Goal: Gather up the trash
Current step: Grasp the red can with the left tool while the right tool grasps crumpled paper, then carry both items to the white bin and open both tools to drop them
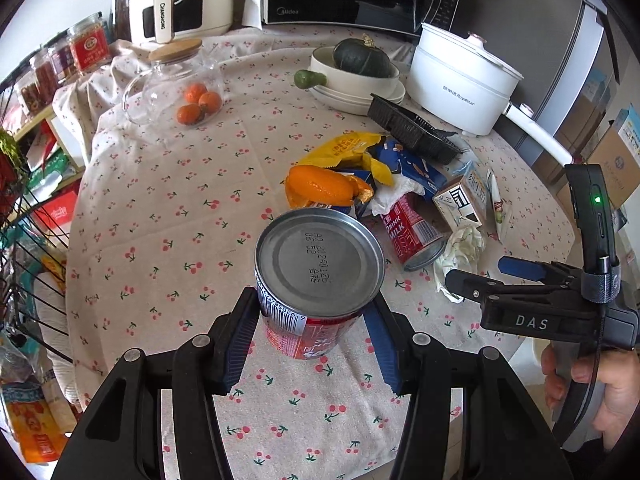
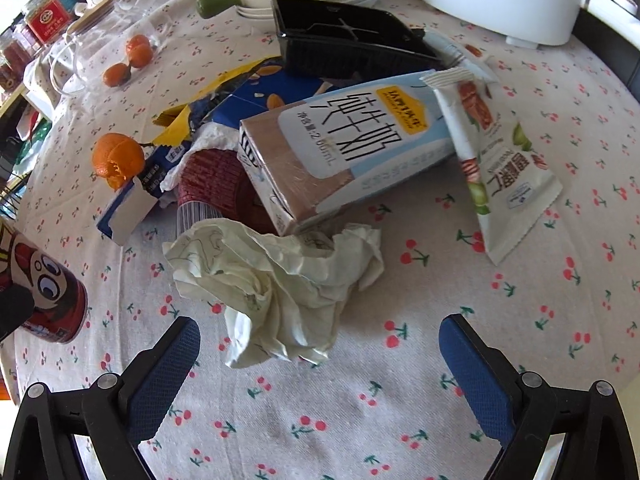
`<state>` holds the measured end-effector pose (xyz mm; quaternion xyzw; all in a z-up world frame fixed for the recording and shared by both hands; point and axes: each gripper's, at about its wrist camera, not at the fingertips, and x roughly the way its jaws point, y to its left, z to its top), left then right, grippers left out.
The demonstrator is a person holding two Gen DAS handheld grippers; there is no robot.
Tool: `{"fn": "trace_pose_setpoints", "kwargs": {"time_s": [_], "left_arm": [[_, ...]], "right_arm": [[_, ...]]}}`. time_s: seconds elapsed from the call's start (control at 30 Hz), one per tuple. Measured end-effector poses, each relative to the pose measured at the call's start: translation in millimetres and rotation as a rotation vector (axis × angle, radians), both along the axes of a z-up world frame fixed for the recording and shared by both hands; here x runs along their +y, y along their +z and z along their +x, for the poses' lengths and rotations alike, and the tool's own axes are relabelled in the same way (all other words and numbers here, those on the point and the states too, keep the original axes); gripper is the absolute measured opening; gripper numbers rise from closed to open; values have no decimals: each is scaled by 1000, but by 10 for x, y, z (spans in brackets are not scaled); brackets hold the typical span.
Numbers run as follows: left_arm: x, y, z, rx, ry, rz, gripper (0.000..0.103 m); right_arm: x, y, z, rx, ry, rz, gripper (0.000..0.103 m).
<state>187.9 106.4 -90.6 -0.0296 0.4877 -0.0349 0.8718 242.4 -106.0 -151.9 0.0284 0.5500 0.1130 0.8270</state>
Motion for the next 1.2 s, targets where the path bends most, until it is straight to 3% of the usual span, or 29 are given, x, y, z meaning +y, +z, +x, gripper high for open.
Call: {"fn": "trace_pose_setpoints", "kwargs": {"time_s": [0.17,0.23,0.33,0.7,1.2], "left_arm": [[41,-25,-22,8,-3,4,56],[42,-32,-28,10,-7,6,56],[25,-32,-32,11,-10,0,56],[-342,17,-52,6,-79,-36,56],[-1535,40,-149,-9,-283,-69,56]], "right_arm": [[37,-87,52,11,-7,68,71],[30,-77,58,4,2,82,51],[-6,-29,46,-7,15,89,43],[-337,250,-222,-19,18,94,41],[-1611,568,-689,-52,-170,42,41]]}}
